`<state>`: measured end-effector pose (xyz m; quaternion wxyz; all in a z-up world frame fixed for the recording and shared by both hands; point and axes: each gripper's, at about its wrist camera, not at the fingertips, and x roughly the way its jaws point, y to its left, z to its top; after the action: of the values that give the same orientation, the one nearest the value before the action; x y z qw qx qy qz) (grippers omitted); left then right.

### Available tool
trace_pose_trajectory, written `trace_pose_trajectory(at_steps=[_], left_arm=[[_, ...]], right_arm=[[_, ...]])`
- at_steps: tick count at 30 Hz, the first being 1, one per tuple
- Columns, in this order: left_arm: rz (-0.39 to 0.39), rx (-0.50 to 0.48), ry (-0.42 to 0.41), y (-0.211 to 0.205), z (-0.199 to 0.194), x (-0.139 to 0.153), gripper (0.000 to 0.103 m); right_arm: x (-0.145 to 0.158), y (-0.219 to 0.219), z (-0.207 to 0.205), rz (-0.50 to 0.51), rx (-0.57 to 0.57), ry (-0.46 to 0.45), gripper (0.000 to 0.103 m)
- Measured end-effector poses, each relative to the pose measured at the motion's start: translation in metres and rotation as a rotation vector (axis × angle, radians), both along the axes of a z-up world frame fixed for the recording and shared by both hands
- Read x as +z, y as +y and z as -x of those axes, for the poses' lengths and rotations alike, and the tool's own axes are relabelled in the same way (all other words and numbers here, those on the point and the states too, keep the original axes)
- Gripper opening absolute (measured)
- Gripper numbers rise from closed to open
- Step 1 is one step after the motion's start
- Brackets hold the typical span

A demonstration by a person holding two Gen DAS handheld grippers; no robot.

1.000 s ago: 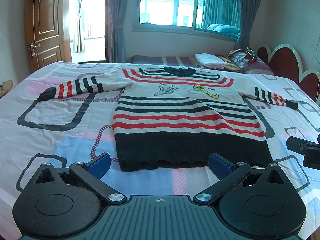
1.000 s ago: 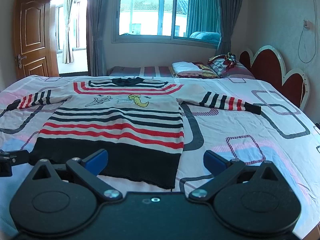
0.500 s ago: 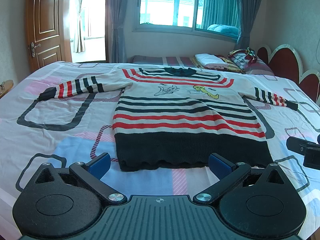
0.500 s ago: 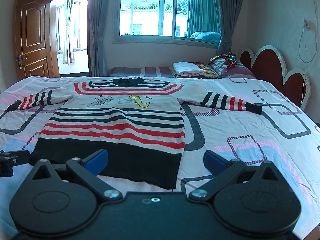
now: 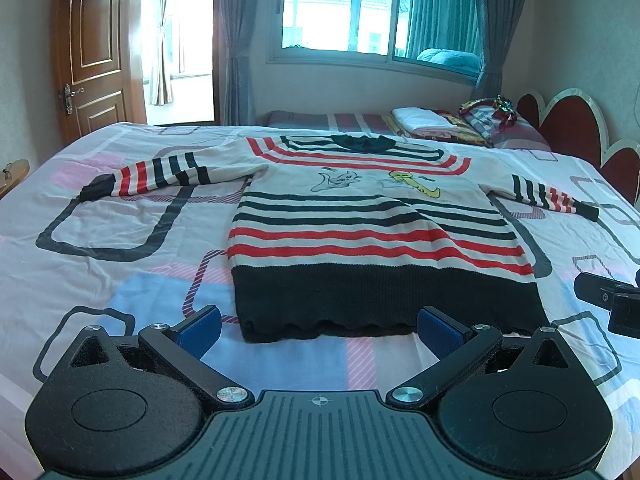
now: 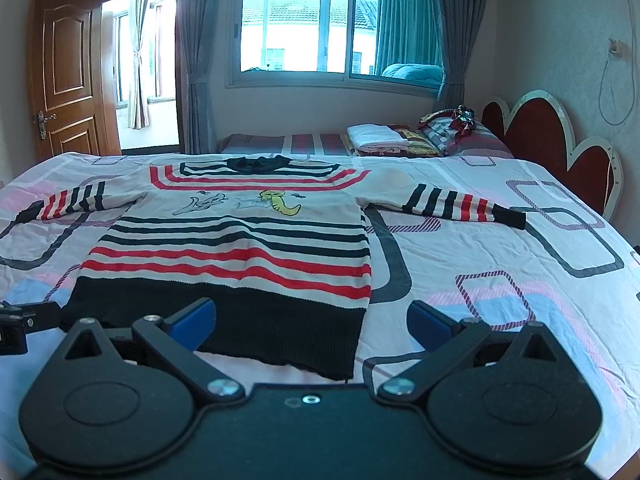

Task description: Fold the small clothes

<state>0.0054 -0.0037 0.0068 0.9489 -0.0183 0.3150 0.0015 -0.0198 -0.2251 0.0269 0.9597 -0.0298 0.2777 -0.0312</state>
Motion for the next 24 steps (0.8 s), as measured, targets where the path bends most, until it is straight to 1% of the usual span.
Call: trace_pose_trajectory(at_steps=[24], left_arm=[[0.0,0.0,-0.001,-0.0002,0.0003,-0.0002,0.103]], right_arm=[[-0.0007,0.0012,-0.0013,-0.001,0.005,0.0,0.102]])
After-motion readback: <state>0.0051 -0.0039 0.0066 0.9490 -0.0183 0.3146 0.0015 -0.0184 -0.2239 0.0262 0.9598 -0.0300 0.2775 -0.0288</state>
